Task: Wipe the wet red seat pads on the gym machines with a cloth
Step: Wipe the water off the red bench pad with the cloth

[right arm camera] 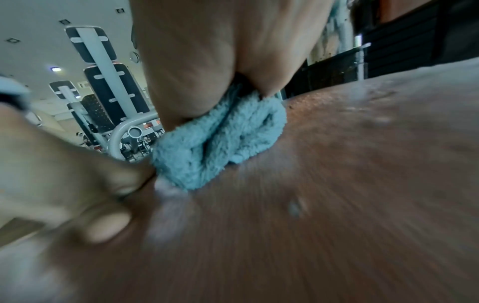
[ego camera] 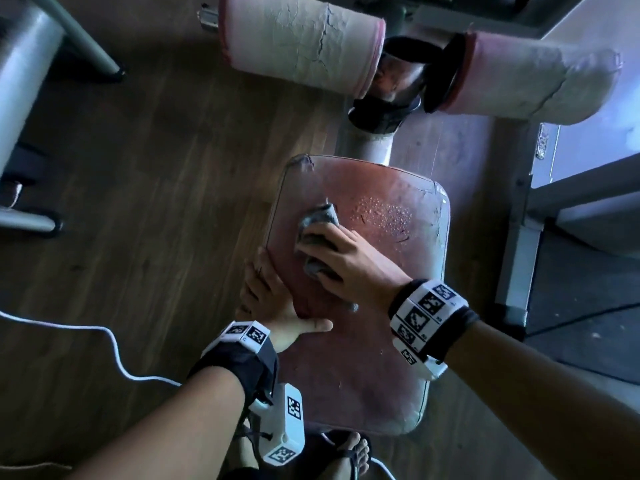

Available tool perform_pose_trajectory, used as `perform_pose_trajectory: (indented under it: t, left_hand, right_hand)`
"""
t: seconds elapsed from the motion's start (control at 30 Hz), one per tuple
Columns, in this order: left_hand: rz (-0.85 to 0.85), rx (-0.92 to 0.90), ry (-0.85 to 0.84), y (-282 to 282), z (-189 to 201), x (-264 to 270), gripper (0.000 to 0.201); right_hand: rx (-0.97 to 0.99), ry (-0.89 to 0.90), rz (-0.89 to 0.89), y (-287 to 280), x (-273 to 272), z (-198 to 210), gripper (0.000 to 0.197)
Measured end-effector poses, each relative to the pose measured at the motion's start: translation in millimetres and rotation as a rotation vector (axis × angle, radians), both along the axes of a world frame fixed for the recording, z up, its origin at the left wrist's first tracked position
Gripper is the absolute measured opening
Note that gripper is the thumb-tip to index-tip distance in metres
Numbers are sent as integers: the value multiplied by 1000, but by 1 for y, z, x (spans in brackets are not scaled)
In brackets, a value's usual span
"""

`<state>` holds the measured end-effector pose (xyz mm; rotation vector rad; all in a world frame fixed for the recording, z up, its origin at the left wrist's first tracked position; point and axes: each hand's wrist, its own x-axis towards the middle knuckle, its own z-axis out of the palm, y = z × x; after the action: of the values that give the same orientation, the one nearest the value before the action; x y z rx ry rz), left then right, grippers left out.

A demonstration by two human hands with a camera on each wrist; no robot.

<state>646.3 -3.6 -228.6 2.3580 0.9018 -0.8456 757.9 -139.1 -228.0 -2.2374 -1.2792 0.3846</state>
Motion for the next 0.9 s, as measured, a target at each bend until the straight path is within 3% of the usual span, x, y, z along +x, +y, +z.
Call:
perform_pose_trajectory:
  t: [0.17,0.33,0.73,0.9]
  left_hand:
    - [-8,-69,-80,4,-3,-4,171]
    - [-27,-159,-115,9,-5,-4,169]
    - [-24,-198,-139,9,-3,-5,168]
    - [-22,-196,-129,8,-2,-5,167]
  right_hand:
    - [-6,44,-121,-67,-55,0,62]
    - [-212,-71,-415,-113,-77,7,67]
    - [64,-16,-668,-96,-81,-18,61]
    - [-88,-160,-669,-97,-65,-17,51]
